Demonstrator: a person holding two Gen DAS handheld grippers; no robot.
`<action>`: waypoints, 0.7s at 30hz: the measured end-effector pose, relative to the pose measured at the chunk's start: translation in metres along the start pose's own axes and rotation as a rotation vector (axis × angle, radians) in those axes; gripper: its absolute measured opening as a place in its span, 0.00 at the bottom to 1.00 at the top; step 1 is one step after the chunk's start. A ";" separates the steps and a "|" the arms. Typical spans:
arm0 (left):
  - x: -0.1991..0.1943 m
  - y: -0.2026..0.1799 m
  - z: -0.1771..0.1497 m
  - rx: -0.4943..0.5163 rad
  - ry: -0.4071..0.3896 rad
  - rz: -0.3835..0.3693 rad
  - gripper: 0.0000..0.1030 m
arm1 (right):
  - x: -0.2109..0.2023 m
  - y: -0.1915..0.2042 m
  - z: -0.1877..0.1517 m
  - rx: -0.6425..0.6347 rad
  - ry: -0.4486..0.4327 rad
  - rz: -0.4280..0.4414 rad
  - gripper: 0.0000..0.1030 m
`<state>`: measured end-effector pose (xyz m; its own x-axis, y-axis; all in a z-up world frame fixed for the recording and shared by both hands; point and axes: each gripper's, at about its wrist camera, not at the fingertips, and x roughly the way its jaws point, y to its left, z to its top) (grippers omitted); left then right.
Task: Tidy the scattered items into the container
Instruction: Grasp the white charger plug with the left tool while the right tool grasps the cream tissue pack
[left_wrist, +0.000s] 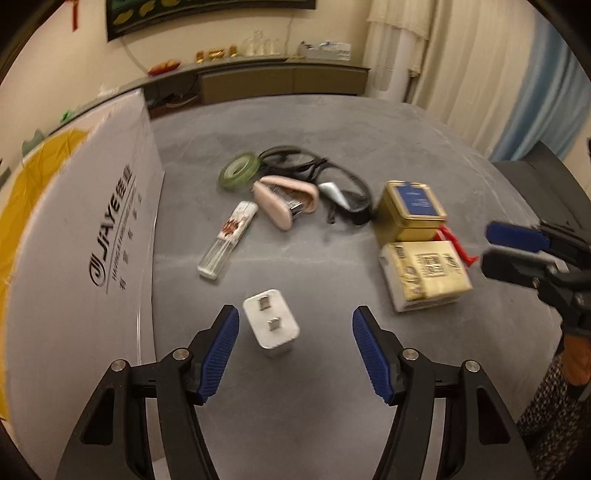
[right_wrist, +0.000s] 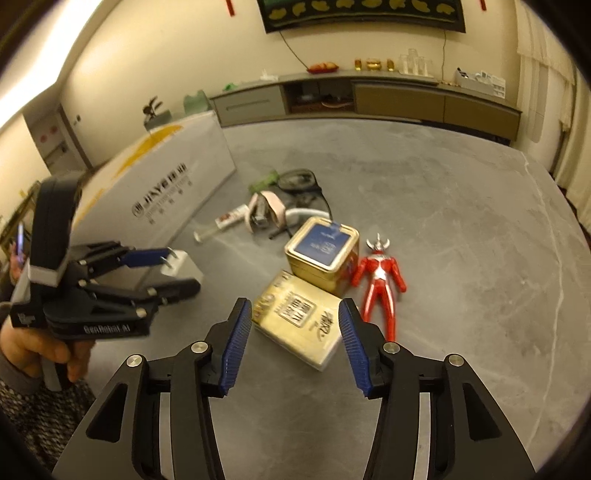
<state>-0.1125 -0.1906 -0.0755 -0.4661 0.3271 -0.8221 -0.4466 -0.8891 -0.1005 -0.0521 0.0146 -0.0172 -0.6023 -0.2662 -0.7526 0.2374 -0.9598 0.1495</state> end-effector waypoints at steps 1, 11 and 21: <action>0.004 0.004 0.001 -0.017 0.004 -0.001 0.63 | 0.004 -0.001 -0.001 -0.008 0.010 -0.015 0.51; 0.017 0.019 -0.005 -0.009 0.005 -0.023 0.47 | 0.021 -0.004 -0.009 0.100 0.141 0.217 0.52; 0.024 0.019 0.000 -0.009 -0.031 -0.030 0.49 | 0.045 0.019 0.003 -0.088 0.106 0.048 0.54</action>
<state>-0.1320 -0.1999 -0.0974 -0.4763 0.3637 -0.8006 -0.4538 -0.8815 -0.1305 -0.0772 -0.0155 -0.0468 -0.5056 -0.2961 -0.8104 0.3328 -0.9335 0.1335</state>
